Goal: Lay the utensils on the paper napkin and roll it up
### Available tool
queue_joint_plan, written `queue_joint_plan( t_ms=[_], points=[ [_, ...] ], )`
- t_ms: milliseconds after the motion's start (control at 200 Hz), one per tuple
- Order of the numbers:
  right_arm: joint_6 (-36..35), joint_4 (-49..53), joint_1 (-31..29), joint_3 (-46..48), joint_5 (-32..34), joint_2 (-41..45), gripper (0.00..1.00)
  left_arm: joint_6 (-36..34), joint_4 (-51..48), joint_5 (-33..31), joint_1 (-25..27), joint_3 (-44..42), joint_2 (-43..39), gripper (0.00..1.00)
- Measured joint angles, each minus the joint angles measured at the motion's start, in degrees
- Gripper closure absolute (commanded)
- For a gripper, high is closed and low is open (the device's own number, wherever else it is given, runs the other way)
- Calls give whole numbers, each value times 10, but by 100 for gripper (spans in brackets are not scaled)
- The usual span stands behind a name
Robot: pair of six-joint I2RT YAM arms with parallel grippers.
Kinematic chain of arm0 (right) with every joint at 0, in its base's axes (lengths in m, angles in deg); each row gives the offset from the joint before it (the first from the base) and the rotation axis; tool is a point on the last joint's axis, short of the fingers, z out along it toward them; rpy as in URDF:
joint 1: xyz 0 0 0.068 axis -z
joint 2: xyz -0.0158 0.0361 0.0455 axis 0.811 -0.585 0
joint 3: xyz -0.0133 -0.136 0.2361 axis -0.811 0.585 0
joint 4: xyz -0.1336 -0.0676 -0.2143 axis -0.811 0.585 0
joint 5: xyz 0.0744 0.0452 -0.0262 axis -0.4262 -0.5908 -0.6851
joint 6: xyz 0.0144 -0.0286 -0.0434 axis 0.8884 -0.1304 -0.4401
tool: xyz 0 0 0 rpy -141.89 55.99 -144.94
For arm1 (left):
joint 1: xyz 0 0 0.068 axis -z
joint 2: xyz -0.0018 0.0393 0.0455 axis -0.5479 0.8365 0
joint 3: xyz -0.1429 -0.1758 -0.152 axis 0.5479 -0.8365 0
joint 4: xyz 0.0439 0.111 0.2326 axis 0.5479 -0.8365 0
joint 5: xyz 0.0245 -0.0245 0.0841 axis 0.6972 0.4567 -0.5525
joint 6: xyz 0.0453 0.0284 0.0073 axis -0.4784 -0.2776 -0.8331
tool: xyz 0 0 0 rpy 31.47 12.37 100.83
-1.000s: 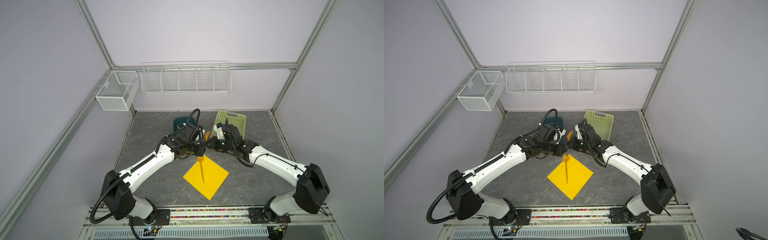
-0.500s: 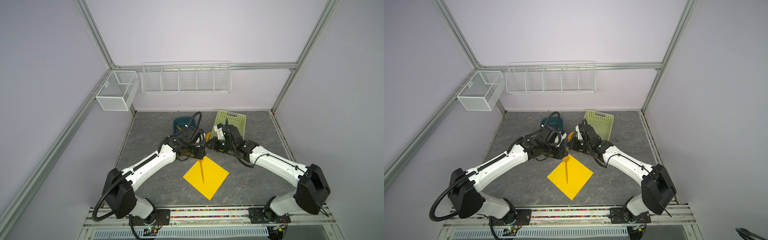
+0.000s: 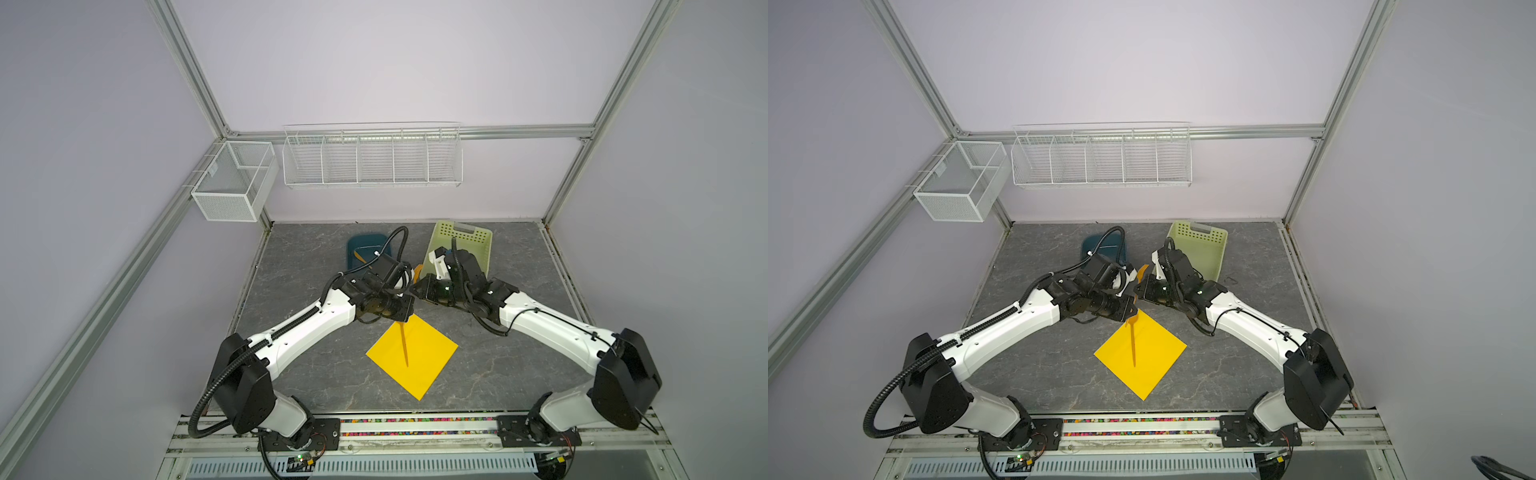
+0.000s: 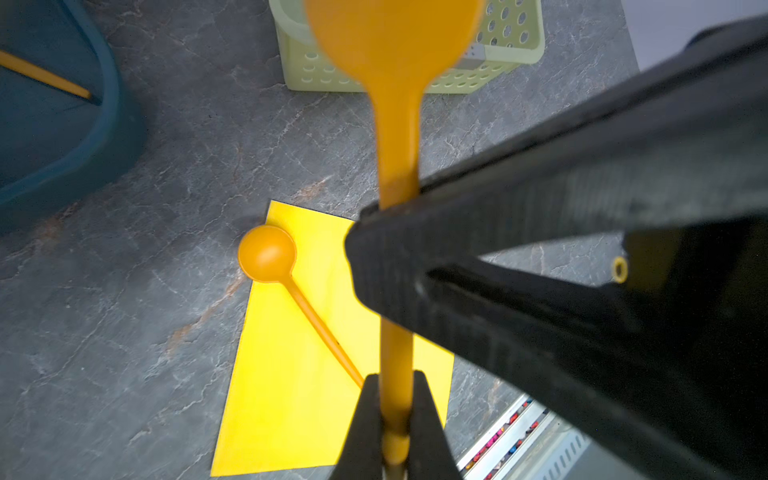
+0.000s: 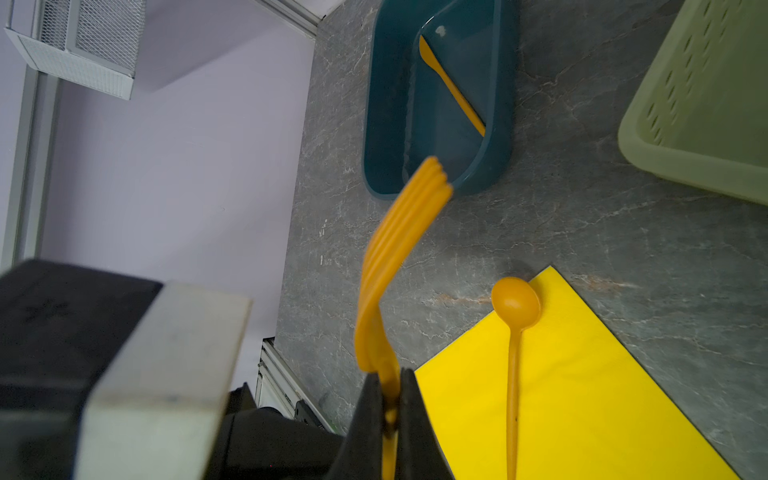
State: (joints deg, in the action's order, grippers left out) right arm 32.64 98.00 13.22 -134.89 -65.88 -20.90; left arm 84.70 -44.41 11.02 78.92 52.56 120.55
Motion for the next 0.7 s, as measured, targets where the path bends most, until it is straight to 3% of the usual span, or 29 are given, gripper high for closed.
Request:
queue_joint_plan(
  t_ms=[165, 260, 475, 700],
  points=[
    [-20, 15, 0, 0, 9, 26, 64, 2, 7, -8, 4, 0, -9, 100],
    [-42, 27, 0, 0, 15, 70, 54, 5, 10, -21, 2, 0, -23, 100],
    [-124, 43, 0, 0, 24, 202, 43, 7, 35, -31, 2, 0, -71, 100],
    [-223, 56, 0, 5, 32, 318, 31, -13, 133, 19, 2, -14, -144, 100]
  ],
)
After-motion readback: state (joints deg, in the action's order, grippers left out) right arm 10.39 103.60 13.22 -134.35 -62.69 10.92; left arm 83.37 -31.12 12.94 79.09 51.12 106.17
